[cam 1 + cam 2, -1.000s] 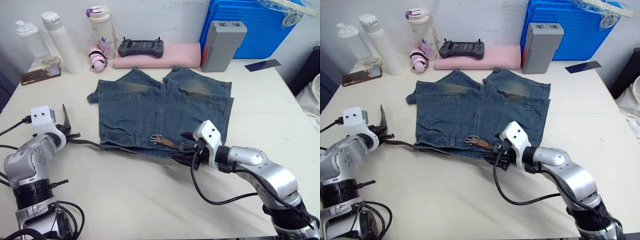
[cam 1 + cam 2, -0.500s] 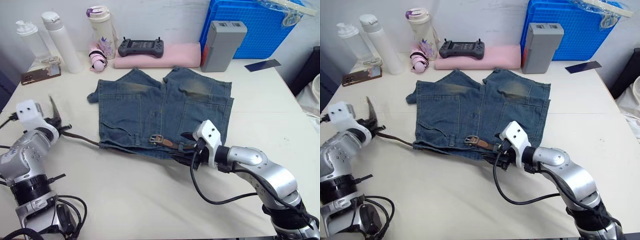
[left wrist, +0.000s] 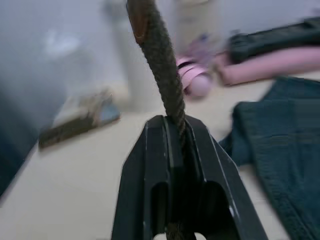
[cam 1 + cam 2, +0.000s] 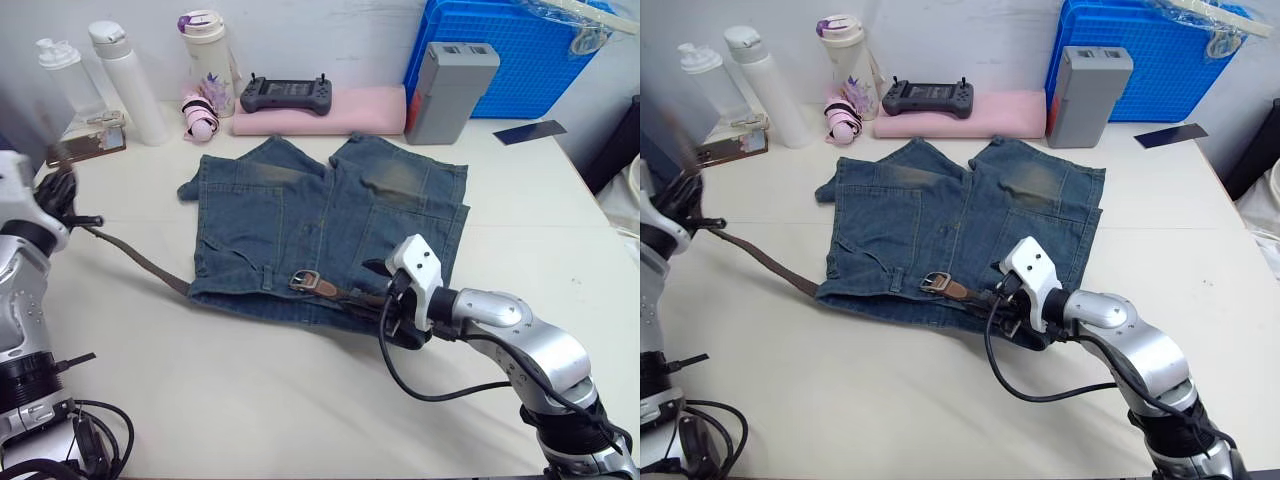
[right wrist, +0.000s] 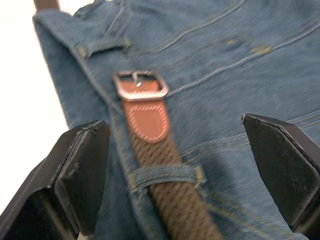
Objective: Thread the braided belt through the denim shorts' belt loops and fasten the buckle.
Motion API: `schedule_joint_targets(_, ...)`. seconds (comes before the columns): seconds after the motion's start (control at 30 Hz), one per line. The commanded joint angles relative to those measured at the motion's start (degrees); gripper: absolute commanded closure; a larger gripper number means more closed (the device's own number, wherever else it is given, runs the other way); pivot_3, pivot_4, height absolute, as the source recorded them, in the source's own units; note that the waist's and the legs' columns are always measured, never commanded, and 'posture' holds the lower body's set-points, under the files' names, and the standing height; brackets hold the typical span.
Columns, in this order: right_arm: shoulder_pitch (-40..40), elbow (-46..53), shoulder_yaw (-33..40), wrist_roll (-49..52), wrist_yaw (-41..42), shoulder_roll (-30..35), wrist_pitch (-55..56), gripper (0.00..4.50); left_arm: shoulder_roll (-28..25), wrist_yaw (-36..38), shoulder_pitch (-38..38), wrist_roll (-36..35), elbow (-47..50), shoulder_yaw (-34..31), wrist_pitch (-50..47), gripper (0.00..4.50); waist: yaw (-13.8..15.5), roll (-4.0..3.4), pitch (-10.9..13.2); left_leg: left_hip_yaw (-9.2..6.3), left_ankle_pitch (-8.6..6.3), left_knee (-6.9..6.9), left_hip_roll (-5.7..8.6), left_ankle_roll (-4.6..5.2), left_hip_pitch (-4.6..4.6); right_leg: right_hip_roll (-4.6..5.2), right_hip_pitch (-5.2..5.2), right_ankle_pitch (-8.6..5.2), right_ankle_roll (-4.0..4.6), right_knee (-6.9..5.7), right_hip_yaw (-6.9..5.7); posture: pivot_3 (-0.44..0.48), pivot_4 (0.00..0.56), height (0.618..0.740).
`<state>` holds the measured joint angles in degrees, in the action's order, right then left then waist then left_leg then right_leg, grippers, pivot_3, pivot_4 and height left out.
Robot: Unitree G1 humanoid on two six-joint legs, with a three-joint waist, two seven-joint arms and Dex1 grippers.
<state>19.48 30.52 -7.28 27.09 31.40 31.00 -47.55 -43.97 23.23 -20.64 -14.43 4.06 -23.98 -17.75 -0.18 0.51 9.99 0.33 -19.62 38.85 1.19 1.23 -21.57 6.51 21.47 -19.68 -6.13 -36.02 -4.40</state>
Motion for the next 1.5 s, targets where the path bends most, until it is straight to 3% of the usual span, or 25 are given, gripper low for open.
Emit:
schedule_joint_targets(0.03,1.2,0.0,1.7,-0.5,0.3,0.2,1.9,0.00,-4.3,9.4,5.7,7.1,4.6,7.3,17.2,4.47,-0.2,-0.05,0.0,0.01,0.00,-0.02,0.00,0.00,0.00,0.00,0.01,0.00,0.00,0.02,0.00,0.000,0.150,0.739)
schedule_joint_targets(0.17,2.1,-0.6,1.0,-2.4,0.7,0.5,4.1,0.00,-7.8,13.7,9.5,12.5,1.9,10.7,32.9,4.47,-0.2,-0.17,0.1,0.17,0.01,-0.19,-0.07,-0.02,0.03,-0.03,0.06,0.00,0.00,0.09,0.01,0.000,0.150,0.739)
schedule_joint_targets(0.3,3.9,0.3,-3.4,-9.7,1.7,2.0,12.2,0.00,-8.5,16.5,9.6,12.4,-1.7,11.5,42.3,4.47,-0.1,-0.18,0.1,0.18,0.01,-0.17,-0.07,0.00,0.03,-0.01,0.06,0.00,0.00,0.07,0.02,0.000,0.150,0.739)
schedule_joint_targets(0.43,5.0,0.7,-12.7,-21.6,2.7,3.6,24.1,0.00,-8.0,19.3,8.2,10.3,-3.4,12.9,45.9,4.47,0.0,-0.18,0.1,0.16,0.00,-0.16,-0.06,0.02,0.03,0.00,0.06,0.00,0.00,0.04,-0.01,0.000,0.150,0.739)
schedule_joint_targets(0.6,8.8,-8.8,-19.6,-41.0,-4.0,3.2,42.6,0.00,-7.0,22.8,8.4,8.4,-2.2,15.9,48.4,4.47,-0.1,-0.18,0.1,0.20,-0.01,-0.09,0.00,0.04,0.03,0.00,0.07,0.00,0.00,0.02,-0.09,0.000,0.150,0.739)
schedule_joint_targets(0.9,9.1,-15.4,-19.8,-45.8,-4.0,-2.0,55.8,0.00,-5.9,24.2,7.6,8.2,-0.3,17.8,47.5,4.47,-0.2,-0.18,0.1,0.21,0.00,0.03,-0.07,0.05,0.03,-0.08,0.04,0.00,0.00,-0.04,-0.23,0.000,0.150,0.739)
schedule_joint_targets(1.0,8.7,-15.9,-19.6,-45.8,-2.9,-2.7,56.8,0.86,-5.6,24.2,7.6,7.8,0.2,18.0,46.9,4.50,-0.1,-0.18,0.1,0.20,-0.01,0.07,-0.08,0.05,0.03,-0.08,0.01,0.00,0.00,-0.05,-0.22,0.000,0.150,0.739)
schedule_joint_targets(1.23,7.8,-16.9,-19.0,-46.0,-1.2,-3.8,57.3,4.47,-5.2,24.7,8.0,7.6,1.1,18.1,46.3,4.50,-0.1,-0.18,0.1,0.19,0.00,0.09,-0.08,0.05,0.03,-0.08,0.01,0.00,0.00,-0.07,-0.19,0.000,0.150,0.739)
schedule_joint_targets(1.5,7.5,-17.1,-18.4,-46.7,-0.5,-4.7,57.5,4.47,-5.0,24.1,8.2,9.4,1.2,17.6,45.5,4.50,-0.1,-0.18,0.1,0.19,0.00,0.10,-0.08,0.05,0.03,-0.09,0.01,0.00,0.00,-0.09,-0.20,0.000,0.150,0.739)
